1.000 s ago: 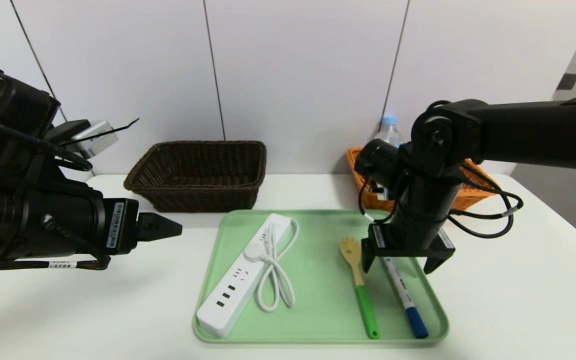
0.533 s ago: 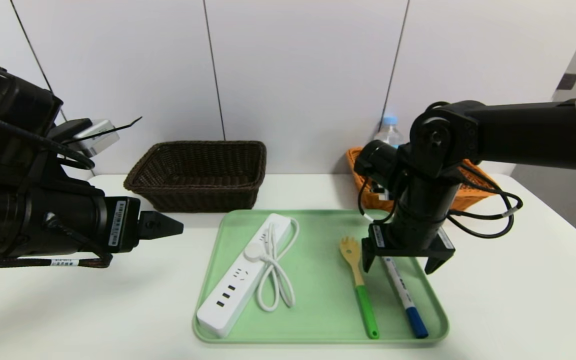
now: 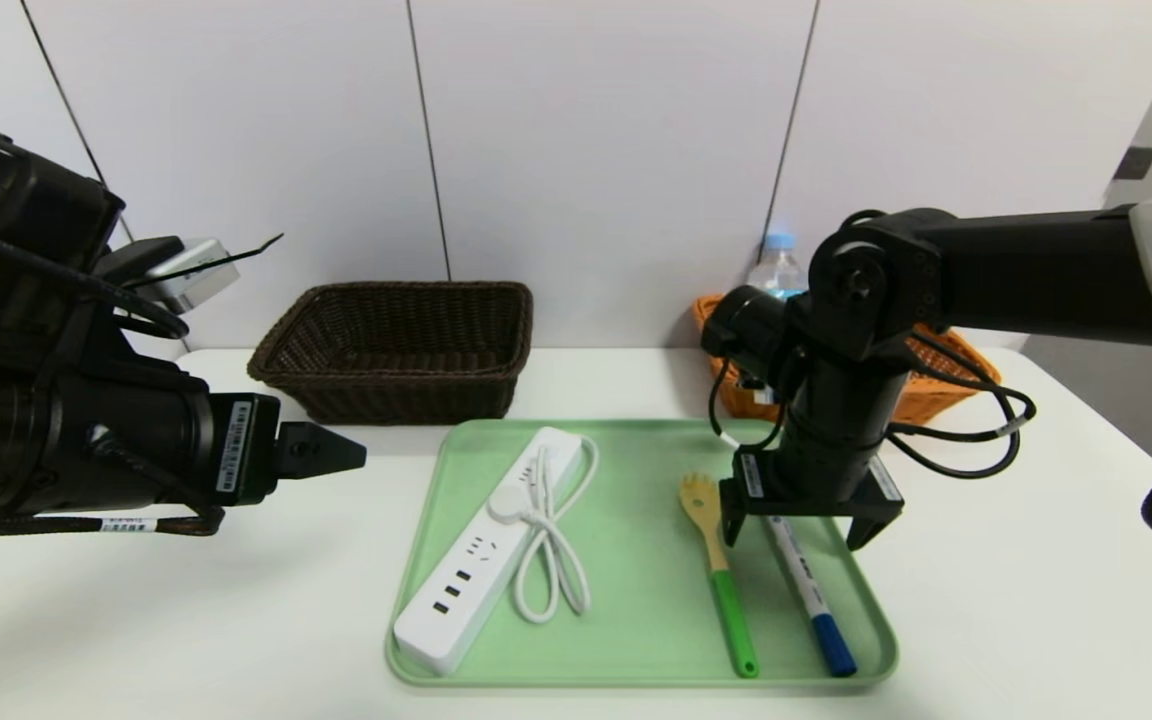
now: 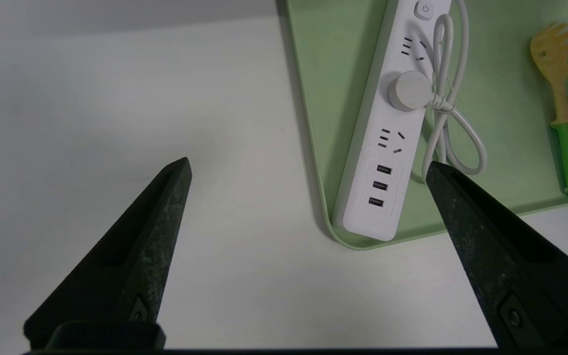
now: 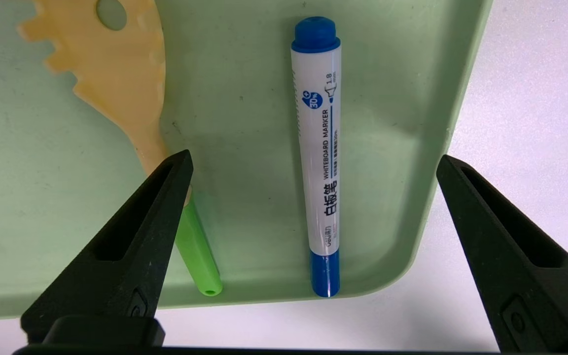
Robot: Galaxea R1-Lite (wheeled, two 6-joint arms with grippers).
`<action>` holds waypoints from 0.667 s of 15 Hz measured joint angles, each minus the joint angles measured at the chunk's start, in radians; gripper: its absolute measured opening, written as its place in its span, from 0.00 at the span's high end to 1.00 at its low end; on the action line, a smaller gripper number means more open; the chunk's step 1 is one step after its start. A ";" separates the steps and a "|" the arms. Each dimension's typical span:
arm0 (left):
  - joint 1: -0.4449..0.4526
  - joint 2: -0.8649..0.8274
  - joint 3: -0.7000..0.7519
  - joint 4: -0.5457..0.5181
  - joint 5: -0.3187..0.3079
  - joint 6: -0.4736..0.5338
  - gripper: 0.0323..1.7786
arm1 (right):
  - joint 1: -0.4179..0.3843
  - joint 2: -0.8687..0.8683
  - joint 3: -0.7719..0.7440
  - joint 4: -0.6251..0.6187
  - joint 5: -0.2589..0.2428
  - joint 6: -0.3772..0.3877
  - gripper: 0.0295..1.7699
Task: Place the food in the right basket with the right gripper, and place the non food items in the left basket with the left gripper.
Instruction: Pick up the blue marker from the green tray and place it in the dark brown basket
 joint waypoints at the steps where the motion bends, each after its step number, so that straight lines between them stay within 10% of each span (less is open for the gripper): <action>1: 0.000 0.000 0.000 0.000 0.000 0.000 0.05 | 0.000 0.001 0.000 0.000 0.000 0.002 0.04; 10: 0.000 -0.001 0.000 0.000 0.001 0.000 0.05 | 0.000 0.010 0.002 0.000 0.004 0.003 0.04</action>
